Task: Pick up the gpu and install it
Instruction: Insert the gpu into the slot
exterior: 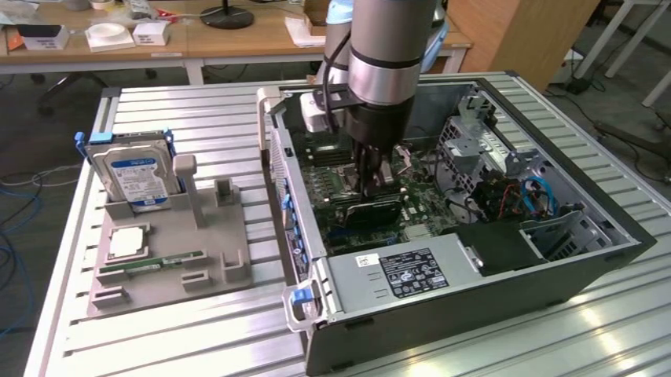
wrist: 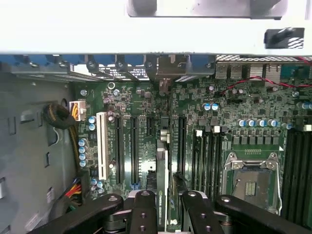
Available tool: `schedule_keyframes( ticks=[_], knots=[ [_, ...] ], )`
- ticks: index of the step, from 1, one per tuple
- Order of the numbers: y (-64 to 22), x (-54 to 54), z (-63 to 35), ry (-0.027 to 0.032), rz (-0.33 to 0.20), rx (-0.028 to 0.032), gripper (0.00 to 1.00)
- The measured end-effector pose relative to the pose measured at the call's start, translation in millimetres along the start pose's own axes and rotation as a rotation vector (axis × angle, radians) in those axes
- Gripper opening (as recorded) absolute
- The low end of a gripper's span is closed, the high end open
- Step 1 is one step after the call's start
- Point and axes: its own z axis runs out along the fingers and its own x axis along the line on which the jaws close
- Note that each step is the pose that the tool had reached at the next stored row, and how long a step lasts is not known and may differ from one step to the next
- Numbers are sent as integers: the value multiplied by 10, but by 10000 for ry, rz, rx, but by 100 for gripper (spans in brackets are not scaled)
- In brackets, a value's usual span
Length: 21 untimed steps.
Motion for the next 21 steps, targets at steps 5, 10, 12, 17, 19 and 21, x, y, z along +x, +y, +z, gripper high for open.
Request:
schedule_keyframes(
  ticks=[5, 10, 12, 17, 19, 21],
  knots=[
    [1, 0, -22, -3, 0, 24, 13],
    [2, 0, -23, -1, 0, 23, 10],
    [3, 1, -23, 1, 2, 5, 10],
    [-7, 0, -2, 9, -2, -316, 10],
    [-8, 0, -1, 8, 0, -318, 10],
    [-11, 0, 13, 4, -2, -315, 10]
  ],
)
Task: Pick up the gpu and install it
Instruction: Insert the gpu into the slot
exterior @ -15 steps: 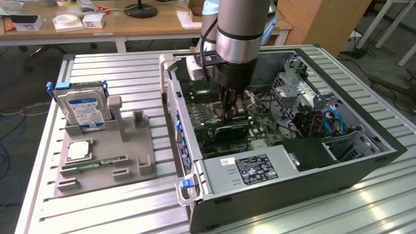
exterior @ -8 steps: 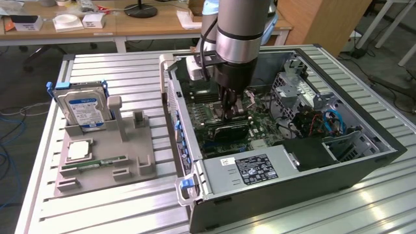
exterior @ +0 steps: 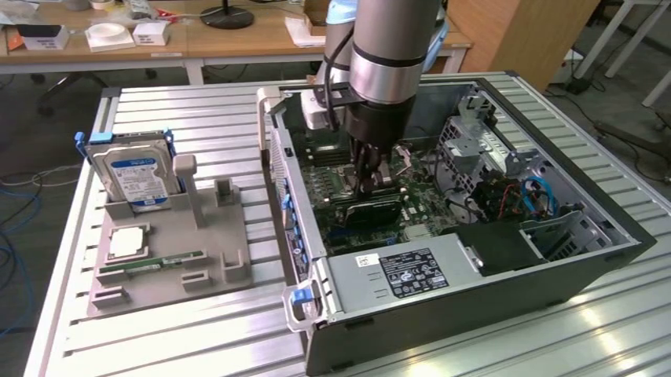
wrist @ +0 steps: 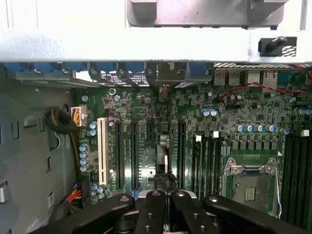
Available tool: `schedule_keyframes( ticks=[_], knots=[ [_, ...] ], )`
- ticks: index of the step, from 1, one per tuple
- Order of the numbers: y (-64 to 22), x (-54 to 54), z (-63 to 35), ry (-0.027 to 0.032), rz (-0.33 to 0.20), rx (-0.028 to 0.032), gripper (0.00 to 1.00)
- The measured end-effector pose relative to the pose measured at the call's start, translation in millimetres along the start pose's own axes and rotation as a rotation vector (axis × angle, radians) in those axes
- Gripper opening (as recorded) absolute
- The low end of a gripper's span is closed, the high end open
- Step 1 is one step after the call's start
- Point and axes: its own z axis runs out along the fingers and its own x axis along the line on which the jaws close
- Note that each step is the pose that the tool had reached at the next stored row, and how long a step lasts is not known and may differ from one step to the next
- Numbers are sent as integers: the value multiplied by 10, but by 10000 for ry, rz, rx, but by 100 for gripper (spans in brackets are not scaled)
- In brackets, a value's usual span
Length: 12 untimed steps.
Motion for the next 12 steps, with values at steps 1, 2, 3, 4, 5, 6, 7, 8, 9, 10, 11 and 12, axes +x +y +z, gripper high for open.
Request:
schedule_keyframes(
  ticks=[1, 2, 3, 4, 5, 6, 7, 8, 9, 10, 11, 12],
  knots=[
    [1, 0, 15, -1, 1, -1, 10],
    [1, 0, 33, -1, 1, -2, 10],
    [1, 0, 47, -2, 1, 0, 10],
    [1, 0, 49, -1, 0, -2, 10],
    [2, 0, 49, -1, 0, -2, 10],
    [9, 1, 49, -1, 1, -2, 10],
    [21, 1, 50, -3, -1, -2, 10],
    [42, 1, 52, -3, 0, -2, 10],
    [66, 2, 54, -2, 0, -2, 10],
    [87, 2, 59, -4, -1, -1, 10],
    [105, 2, 62, -4, -1, -2, 10],
    [122, 3, 64, -4, -2, -2, 10]
  ],
)
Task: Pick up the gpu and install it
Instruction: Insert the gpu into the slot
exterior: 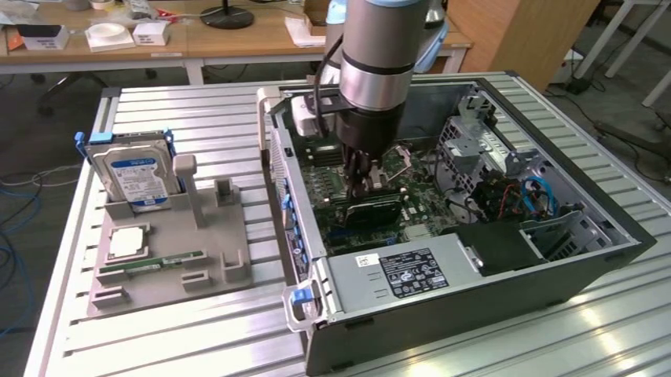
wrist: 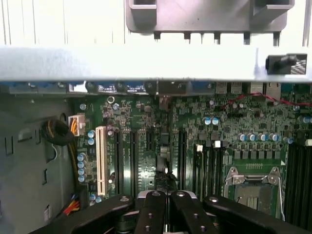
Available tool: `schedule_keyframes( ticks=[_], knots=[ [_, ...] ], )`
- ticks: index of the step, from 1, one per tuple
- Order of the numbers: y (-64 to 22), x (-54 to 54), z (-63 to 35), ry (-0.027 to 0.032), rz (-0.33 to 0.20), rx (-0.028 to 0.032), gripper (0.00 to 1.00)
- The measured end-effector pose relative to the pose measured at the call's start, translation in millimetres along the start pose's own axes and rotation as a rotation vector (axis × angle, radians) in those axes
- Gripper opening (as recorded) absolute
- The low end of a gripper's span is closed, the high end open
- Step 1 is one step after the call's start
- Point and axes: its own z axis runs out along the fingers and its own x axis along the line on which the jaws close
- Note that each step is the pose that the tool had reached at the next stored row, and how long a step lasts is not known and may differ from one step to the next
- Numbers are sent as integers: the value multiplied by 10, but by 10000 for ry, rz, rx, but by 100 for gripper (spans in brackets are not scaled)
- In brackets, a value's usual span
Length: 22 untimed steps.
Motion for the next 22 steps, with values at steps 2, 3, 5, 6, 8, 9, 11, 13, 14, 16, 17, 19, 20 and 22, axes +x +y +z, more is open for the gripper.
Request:
schedule_keyframes(
  ticks=[2, 3, 5, 6, 8, 9, 11, 13, 14, 16, 17, 19, 20, 22],
  knots=[
    [34, 1, 5, 0, -2, 0, 10],
    [49, 1, 7, 0, -2, 0, 10],
    [76, 1, 14, -1, -3, 1, 10],
    [92, -2, 18, -1, -3, 1, 10],
    [128, -21, 24, 1, -8, 0, 10],
    [141, -27, 26, -1, -25, 1, 10],
    [159, -29, 27, -1, -54, 0, 10],
    [176, -29, 28, -2, -59, 1, 10],
    [182, -29, 29, -2, -59, 1, 10],
    [184, -29, 29, -2, -60, 1, 10],
    [183, -29, 29, -1, -61, 1, 10],
    [156, -30, 30, -2, -60, 0, 10],
    [148, -30, 32, -4, -60, 1, 10],
    [141, -30, 33, -4, -59, 0, 10]
  ],
)
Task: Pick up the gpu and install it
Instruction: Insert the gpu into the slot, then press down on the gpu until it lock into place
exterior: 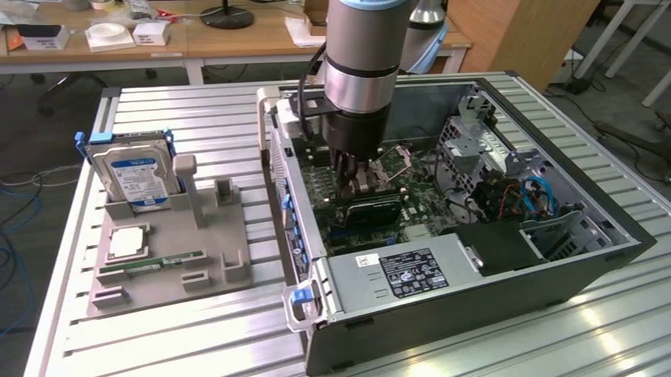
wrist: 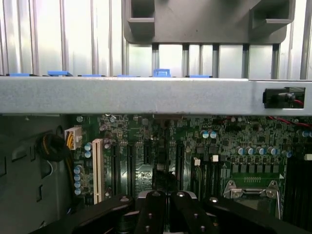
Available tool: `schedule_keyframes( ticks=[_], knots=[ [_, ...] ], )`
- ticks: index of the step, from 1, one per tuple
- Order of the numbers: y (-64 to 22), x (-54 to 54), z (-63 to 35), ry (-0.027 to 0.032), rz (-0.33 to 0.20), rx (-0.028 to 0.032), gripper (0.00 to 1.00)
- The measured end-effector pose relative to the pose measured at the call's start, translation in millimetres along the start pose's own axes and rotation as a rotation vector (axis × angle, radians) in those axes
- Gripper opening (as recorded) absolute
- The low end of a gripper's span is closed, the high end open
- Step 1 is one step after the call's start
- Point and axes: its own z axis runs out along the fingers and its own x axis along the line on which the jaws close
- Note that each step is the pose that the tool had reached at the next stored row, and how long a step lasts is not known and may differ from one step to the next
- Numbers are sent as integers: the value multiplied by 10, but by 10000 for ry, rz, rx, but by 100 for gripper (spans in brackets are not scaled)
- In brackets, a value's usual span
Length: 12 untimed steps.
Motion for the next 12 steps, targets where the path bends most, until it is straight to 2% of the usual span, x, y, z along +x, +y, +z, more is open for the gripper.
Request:
schedule_keyframes(
  ticks=[12],
  knots=[
    [-15, -1, 1, 0, 0, 1, 10]
  ],
)
